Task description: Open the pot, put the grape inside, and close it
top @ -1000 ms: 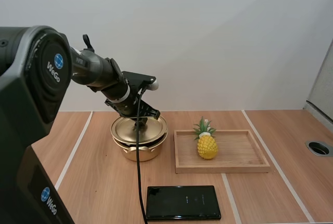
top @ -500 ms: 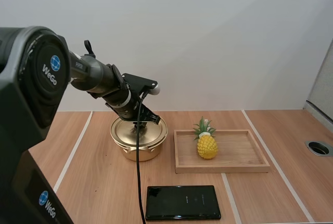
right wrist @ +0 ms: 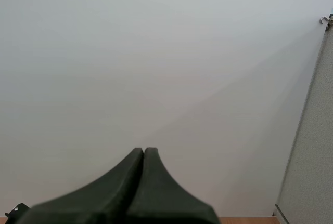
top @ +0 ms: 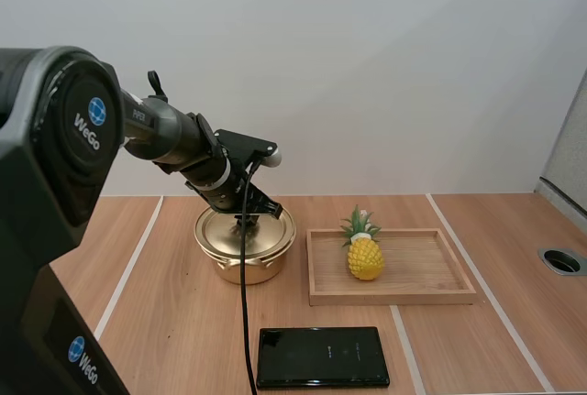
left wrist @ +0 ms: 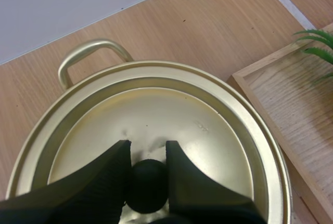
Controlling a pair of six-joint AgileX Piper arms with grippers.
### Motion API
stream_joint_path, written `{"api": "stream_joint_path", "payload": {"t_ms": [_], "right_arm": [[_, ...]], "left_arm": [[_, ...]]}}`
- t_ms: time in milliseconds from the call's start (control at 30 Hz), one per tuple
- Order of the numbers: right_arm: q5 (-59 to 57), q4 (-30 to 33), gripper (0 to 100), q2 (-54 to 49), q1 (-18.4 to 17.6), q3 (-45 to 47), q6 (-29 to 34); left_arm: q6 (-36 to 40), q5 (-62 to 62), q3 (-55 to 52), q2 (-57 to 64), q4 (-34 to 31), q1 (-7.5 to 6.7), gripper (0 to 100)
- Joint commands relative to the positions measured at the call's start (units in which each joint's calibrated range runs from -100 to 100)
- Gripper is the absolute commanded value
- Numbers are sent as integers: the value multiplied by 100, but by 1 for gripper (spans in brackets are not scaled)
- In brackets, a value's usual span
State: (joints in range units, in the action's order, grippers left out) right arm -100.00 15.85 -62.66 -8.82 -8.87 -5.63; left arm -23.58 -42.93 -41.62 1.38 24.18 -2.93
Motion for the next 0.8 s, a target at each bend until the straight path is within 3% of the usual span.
{"api": "stream_joint_path", "payload": {"t_ms": [0,133,400,767], "right_arm": [[0,27,0,-56,24,6,-37],[0,27,0,-56,24,6,-37],[0,27,0,-56,24,6,-37],[0,27,0,-56,24,6,-37]], "left_arm": [[183,-273,-170,-135,-58,29,45],[183,-281,-170,-135,-58,29,100],[183,-236,-156,22,75,29,100],[594,1135,-156,929,434,29,100]]}}
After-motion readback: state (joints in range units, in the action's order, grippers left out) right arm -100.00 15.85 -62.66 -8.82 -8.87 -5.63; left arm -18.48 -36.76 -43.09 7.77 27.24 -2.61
